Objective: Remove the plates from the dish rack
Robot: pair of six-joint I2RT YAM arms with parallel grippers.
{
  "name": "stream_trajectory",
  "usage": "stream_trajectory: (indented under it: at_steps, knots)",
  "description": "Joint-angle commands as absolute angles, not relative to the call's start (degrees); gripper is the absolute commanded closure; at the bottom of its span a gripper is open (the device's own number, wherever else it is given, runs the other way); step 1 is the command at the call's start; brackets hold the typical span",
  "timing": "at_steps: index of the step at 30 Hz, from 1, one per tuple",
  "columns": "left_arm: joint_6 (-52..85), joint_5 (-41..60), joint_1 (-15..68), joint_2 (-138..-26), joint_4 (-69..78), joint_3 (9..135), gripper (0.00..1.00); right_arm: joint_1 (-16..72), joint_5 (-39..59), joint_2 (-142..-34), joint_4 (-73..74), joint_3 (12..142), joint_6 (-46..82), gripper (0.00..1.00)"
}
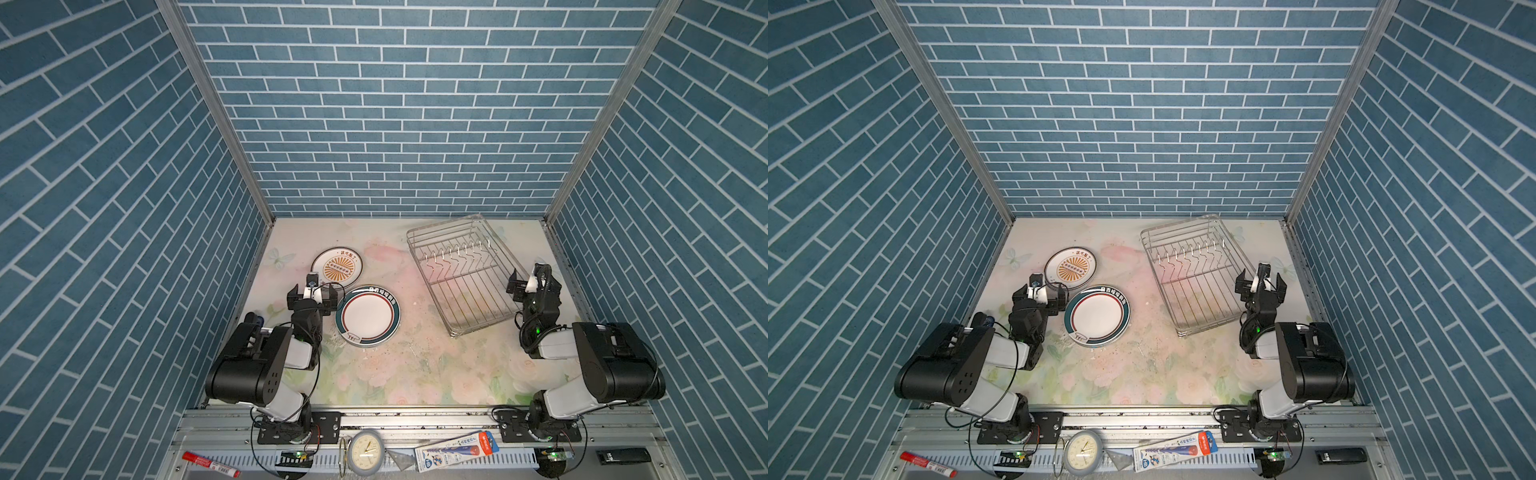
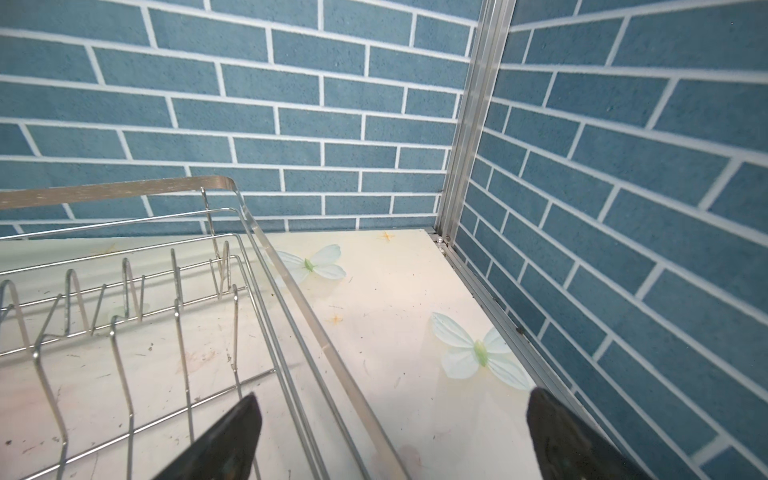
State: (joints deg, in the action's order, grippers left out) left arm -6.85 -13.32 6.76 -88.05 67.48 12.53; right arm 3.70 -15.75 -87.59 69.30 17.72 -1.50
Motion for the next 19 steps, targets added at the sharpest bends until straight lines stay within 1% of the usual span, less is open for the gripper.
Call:
stream_trajectory:
  at_steps: [1,5,10,14,19]
  knots:
    - [-5.9,-14.9,6.5,-87.9,62.0,16.0,0.01,3.2,-16.8,-88.8,59.3,18.0,1.5,0.01]
    - [-4.0,-19.1,6.4,-88.1,53.9,20.4,0.01,3.2,-16.8,-88.9,59.3,18.0,1.5,0.01]
    - [-3.9,-19.0,6.2,-87.9,54.1,20.2,0.01,2.9,-16.3,-88.8,57.8,18.9,1.7,0.01]
    - [-3.8,-19.0,6.2,-87.9,53.9,20.3,0.01,1.0,-13.3,-88.7,52.7,21.2,3.1,0.01]
    - [-3.8,-19.1,6.2,-87.9,53.9,20.2,0.01,0.9,-13.3,-88.5,53.6,20.7,3.1,0.01]
